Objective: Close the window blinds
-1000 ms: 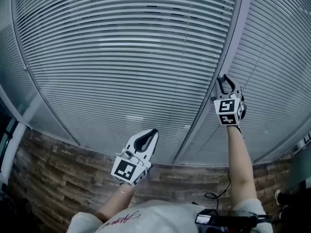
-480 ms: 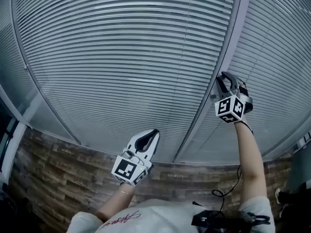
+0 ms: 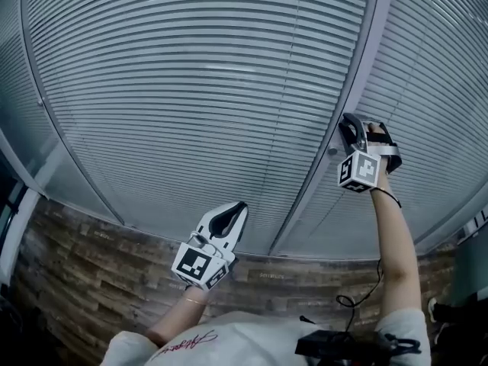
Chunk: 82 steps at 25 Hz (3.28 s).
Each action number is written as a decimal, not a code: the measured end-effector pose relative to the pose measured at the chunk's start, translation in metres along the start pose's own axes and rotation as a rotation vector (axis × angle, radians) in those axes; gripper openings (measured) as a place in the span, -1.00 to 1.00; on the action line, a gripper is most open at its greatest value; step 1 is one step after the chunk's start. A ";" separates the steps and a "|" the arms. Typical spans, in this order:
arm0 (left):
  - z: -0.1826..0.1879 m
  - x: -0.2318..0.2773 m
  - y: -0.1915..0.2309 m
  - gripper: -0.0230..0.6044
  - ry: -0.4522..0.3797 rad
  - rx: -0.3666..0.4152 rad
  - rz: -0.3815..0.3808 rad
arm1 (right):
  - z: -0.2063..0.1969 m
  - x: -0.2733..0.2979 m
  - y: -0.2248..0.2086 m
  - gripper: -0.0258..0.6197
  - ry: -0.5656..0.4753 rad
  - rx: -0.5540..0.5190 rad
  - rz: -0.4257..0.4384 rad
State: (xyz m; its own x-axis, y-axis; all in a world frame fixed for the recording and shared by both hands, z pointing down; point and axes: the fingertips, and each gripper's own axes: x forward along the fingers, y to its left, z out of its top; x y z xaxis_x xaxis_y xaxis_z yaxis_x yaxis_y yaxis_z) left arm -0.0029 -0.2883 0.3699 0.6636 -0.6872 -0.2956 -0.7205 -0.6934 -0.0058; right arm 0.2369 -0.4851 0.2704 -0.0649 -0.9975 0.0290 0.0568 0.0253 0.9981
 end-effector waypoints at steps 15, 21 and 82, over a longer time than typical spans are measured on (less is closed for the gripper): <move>-0.001 -0.002 -0.002 -0.83 -0.001 -0.019 -0.008 | -0.004 -0.007 -0.016 -0.51 -0.124 1.096 -0.068; -0.001 -0.001 0.000 -0.83 0.008 -0.025 0.006 | -0.014 -0.005 -0.018 -0.51 -0.121 1.283 -0.131; -0.007 0.010 -0.009 -0.84 0.010 -0.013 -0.035 | 0.005 0.001 0.010 -0.51 0.023 -0.248 -0.004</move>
State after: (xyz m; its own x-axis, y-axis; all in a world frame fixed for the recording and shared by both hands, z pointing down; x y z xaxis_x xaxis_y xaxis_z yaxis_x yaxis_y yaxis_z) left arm 0.0118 -0.2907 0.3737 0.6900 -0.6647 -0.2863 -0.6946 -0.7194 -0.0038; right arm 0.2327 -0.4854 0.2803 -0.0436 -0.9988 0.0207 0.2999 0.0067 0.9539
